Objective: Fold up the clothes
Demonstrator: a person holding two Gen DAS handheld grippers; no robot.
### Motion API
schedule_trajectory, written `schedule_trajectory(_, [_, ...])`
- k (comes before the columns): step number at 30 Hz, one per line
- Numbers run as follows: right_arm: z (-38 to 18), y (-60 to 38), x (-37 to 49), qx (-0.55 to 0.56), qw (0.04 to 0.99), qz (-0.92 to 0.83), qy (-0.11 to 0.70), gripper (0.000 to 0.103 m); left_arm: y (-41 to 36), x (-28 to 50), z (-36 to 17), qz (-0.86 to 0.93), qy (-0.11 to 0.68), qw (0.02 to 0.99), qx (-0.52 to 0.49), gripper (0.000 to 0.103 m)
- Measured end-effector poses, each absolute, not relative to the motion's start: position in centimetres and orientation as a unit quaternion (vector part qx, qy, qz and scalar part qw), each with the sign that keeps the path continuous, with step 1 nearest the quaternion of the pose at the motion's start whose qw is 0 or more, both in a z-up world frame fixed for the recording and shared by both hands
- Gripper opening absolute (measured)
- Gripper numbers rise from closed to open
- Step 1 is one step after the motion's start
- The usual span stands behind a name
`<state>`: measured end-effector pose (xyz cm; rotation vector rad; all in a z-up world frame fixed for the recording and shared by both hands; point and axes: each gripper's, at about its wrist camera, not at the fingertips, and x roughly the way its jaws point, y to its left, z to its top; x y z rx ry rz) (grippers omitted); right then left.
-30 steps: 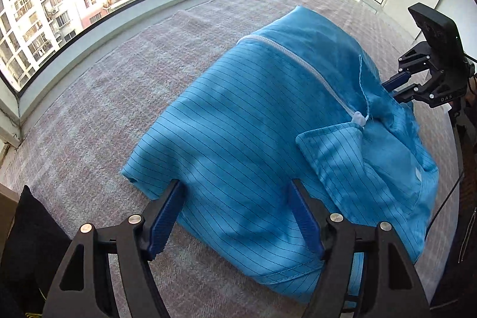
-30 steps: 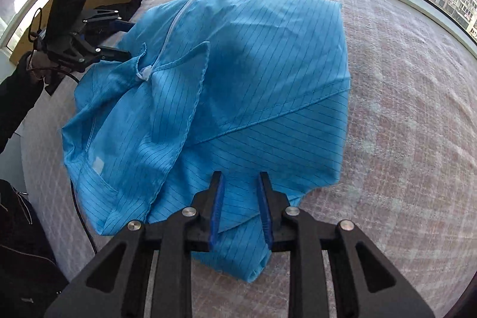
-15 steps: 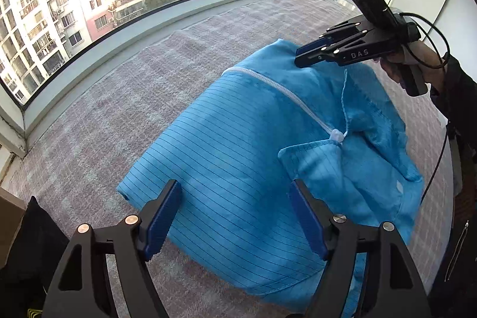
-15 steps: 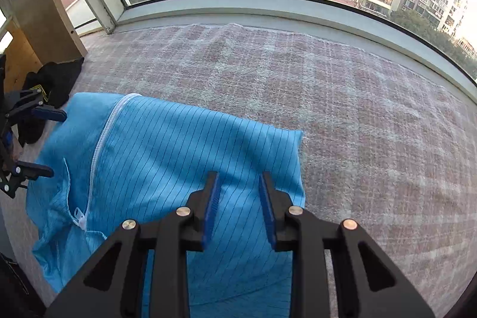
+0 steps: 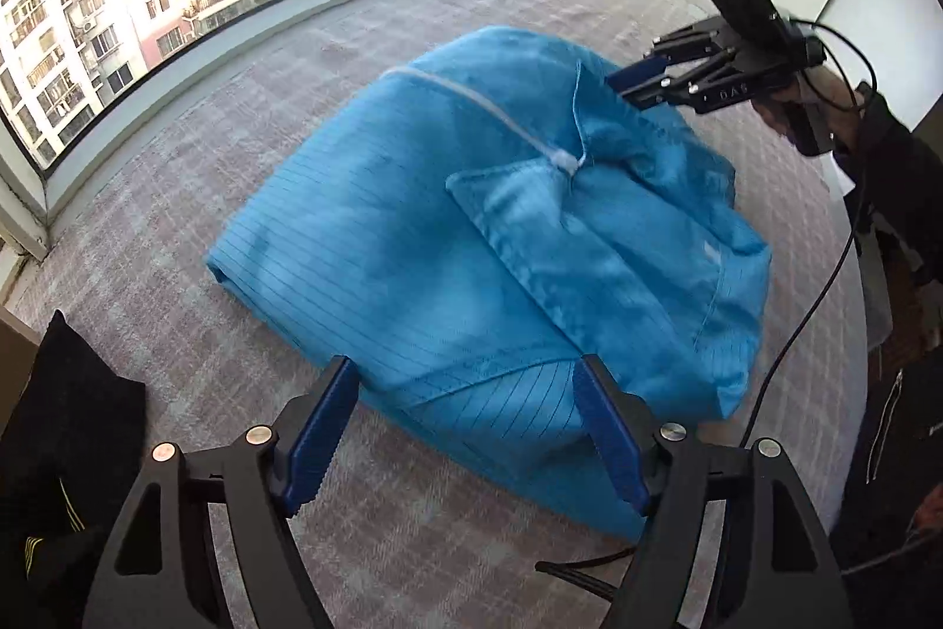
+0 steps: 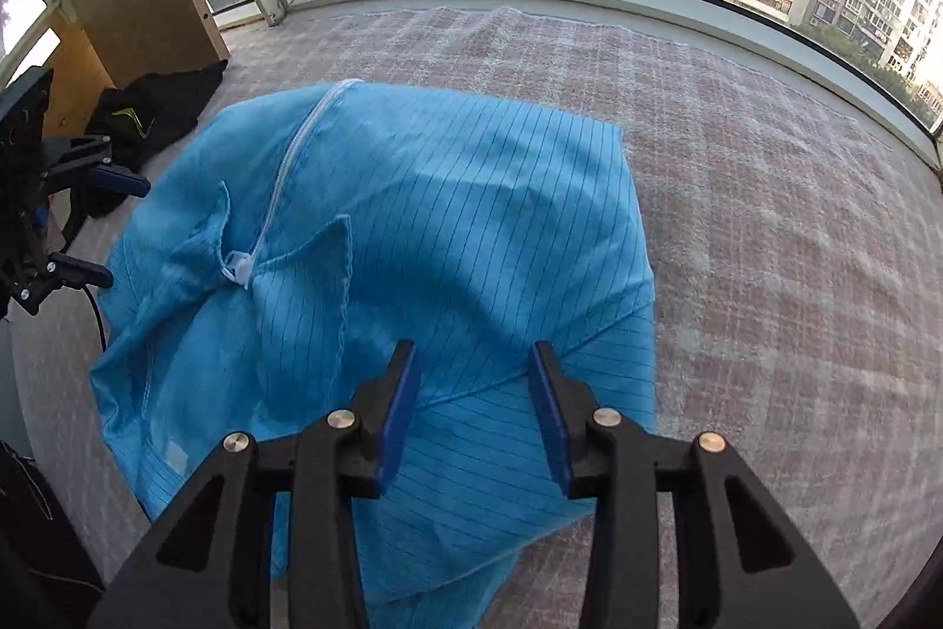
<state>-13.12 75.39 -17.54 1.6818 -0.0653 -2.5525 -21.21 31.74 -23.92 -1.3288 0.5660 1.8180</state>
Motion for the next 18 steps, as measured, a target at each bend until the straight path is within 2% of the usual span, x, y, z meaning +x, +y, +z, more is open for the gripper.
schedule_trajectory(2, [-18.0, 75.6, -12.7, 0.557, 0.042, -0.829, -0.007, 0.038, 32.0, -20.3, -24.9, 0.704, 0.257, 0.397, -0.529, 0.075])
schedule_trajectory(6, [-15.1, 76.2, -10.4, 0.531, 0.043, -0.846, -0.025, 0.038, 31.8, -20.0, -23.0, 0.717, 0.252, 0.409, -0.505, 0.074])
schedule_trajectory(11, [-12.6, 75.0, -7.7, 0.494, 0.087, -0.863, -0.061, 0.038, 33.1, -19.2, -23.3, 0.709, 0.259, 0.426, -0.5, 0.074])
schedule_trajectory(15, [-13.8, 71.0, -10.1, 0.495, 0.134, -0.858, -0.044, 0.04, 34.1, -18.5, -23.5, 0.701, 0.265, 0.439, -0.495, 0.075])
schedule_trajectory(18, [-17.4, 68.5, -13.4, 0.543, 0.147, -0.826, -0.04, 0.04, 34.9, -17.9, -23.7, 0.696, 0.269, 0.449, -0.491, 0.075])
